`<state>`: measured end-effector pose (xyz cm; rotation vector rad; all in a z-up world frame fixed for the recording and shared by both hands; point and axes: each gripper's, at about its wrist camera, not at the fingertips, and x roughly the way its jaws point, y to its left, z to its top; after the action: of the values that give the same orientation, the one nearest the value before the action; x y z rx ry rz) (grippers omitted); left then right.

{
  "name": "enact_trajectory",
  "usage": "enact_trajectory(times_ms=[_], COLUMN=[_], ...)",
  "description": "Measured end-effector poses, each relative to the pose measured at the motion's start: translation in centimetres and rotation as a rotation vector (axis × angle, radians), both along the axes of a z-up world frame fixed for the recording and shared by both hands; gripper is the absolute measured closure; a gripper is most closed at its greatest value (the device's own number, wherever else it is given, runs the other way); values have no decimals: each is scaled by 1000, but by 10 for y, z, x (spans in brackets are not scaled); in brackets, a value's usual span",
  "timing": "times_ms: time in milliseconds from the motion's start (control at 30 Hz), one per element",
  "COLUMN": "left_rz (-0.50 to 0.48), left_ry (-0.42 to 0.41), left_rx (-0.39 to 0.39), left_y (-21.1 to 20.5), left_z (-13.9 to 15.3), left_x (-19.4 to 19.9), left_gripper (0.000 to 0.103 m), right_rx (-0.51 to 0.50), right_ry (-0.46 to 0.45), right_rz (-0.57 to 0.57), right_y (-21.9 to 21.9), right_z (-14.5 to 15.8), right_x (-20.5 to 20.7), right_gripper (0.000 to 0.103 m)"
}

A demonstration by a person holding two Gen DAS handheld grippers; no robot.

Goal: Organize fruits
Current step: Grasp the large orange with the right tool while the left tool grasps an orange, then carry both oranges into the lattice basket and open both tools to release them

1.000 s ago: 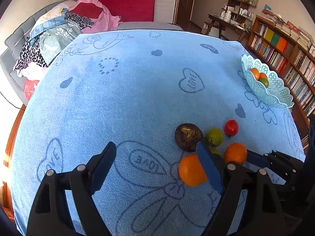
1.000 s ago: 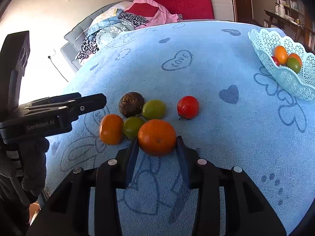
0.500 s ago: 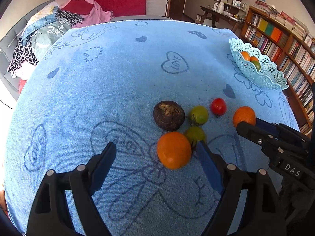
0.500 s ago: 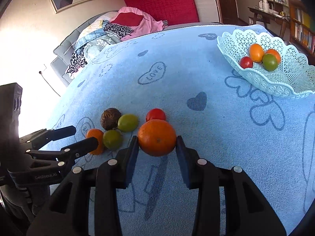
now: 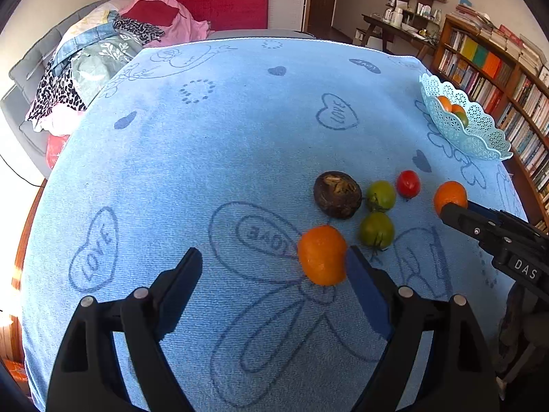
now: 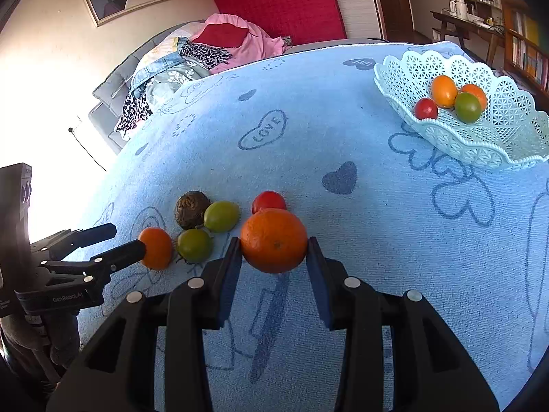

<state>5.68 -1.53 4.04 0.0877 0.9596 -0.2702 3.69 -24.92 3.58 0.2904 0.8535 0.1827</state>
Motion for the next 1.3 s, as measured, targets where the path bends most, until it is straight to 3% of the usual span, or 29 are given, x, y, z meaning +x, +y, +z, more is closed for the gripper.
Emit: enact_trajectory(times_ms=[300,500,567,600,867,1300], left_rz=[-64,-85,-81,-83,-93,-112], left_ry=[19,35,35,41,20,-73], left_rx=[-11,8,6,-7,11,10], left_y=[-24,-40,-38,-36,-34,-56], left_z=[-11,-23,-22,-21,-15,22], left_x=[-10,-4,-2,-1,-6,4], left_gripper=[19,48,66,68,68,68], right_rx=[-3,-2,-2,0,-1,-11], right_ry=[7,4,4,5,-8,-88], right_rz=[1,-7,-7,-7,-15,-73], right_y=[1,-1,-1,-1,-4,-25], right_z=[-1,-1,-1,-1,1,28], right_x=[-1,-1,-2,-2,-2,-8], right_gripper=[63,63,63,63,63,63])
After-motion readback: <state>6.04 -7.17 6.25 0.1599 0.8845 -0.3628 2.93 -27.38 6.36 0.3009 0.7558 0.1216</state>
